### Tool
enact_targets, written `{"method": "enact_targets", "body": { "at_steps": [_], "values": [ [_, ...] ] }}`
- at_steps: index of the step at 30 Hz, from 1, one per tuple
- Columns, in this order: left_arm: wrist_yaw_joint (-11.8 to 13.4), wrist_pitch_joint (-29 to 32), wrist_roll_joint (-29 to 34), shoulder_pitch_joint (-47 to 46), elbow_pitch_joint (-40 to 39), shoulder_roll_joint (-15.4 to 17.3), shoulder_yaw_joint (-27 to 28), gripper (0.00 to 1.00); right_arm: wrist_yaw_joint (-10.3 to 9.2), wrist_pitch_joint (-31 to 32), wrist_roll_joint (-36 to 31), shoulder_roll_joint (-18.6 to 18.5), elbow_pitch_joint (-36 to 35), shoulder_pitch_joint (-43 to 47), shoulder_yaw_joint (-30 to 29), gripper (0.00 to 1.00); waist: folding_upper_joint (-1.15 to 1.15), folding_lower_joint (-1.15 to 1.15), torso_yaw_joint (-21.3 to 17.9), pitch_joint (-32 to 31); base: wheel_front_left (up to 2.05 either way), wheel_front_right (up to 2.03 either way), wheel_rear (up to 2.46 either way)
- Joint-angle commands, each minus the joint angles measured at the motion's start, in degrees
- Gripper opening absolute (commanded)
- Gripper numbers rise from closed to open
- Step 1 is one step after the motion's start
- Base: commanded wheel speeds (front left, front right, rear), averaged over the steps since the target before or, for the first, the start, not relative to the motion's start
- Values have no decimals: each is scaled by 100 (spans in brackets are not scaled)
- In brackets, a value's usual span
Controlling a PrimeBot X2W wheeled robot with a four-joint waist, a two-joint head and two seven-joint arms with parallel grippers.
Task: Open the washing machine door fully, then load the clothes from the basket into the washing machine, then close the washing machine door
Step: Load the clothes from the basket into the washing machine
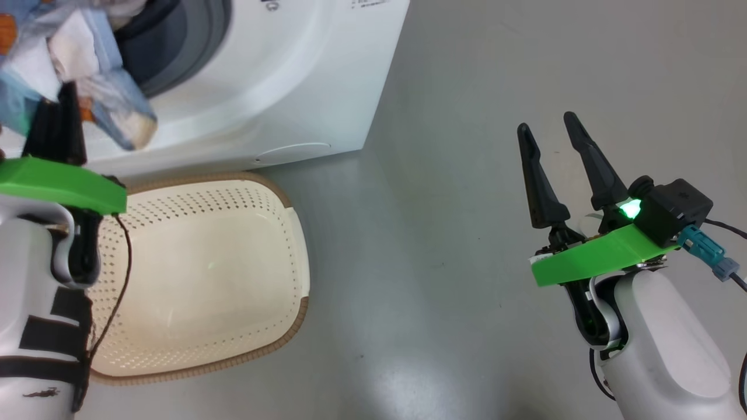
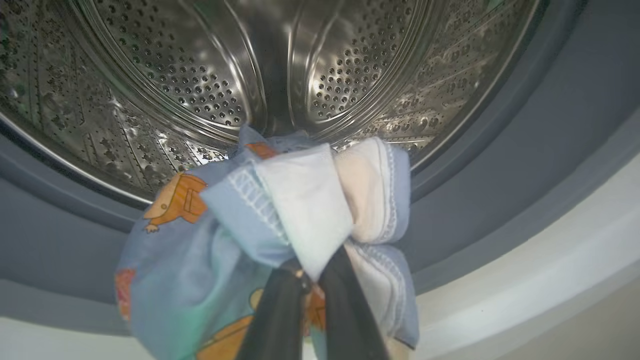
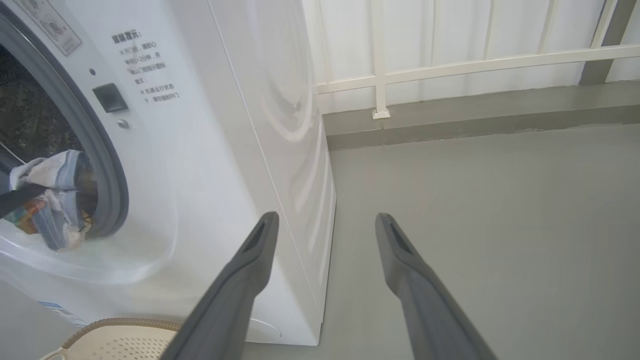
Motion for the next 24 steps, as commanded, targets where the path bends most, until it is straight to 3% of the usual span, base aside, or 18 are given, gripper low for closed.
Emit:
{"method": "enact_targets", "body": {
  "at_steps": [1,17,24],
  "values": [
    [-6,-41,56,90,-205,243,194,0,25,-46,13,2,-111,149,115,100,0,0,20,-23,0,0,0],
    [31,668,440,-2423,1131,923,-65,0,25,-46,-57,70,-381,119,49,100,0,0,-753,997,0,0,0],
    [-8,869,535,-3481,1351,1247,-294,0,25,-46,-57,170,-504,123,66,100,0,0,-994,1429,0,0,0]
  ]
}}
